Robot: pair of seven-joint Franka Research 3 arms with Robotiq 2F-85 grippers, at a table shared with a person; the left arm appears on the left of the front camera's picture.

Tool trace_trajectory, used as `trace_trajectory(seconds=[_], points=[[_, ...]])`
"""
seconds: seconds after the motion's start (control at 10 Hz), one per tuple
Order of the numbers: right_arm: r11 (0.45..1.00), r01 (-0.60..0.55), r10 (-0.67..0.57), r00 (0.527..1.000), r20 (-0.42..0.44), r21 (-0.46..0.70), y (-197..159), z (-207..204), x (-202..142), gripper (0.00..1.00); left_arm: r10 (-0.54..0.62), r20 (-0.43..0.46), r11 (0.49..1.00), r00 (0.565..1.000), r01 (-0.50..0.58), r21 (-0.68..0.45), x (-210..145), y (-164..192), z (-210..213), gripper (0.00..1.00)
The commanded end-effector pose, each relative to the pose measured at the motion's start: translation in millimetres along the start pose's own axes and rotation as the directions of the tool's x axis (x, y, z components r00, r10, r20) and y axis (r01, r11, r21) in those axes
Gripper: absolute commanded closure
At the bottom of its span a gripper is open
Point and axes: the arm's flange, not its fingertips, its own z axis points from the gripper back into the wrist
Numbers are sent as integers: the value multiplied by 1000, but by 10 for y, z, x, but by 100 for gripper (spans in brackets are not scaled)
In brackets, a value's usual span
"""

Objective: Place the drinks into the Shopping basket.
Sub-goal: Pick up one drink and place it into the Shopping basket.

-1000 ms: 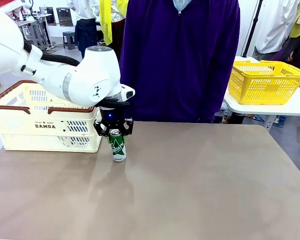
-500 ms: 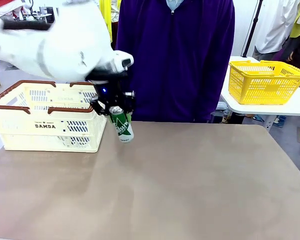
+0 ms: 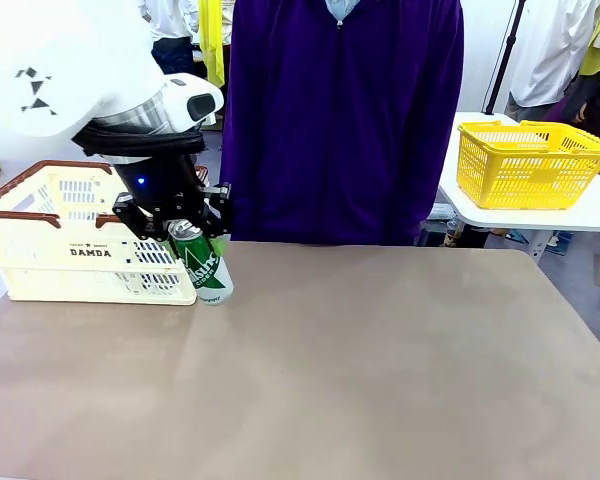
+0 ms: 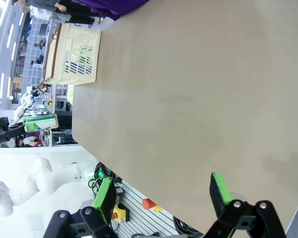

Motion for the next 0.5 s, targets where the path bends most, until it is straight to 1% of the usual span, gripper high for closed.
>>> trace_trajectory(seconds=[0.0,0.3,0.4], points=[[1000,1,-1,1000,-6,-2,18,15,-8,0,2,-5,1000,1000,-2,-30,229,-75,-56,100],[1000,1,-1,1000,-6,-2,18,15,-8,0,2,-5,1000,1000,-2,-30,229,-75,-56,100],[1000,1,-1,1000,-6,-2,18,15,-8,0,11,-18,1000,1000,-11,-7,211,-52,-133,100]])
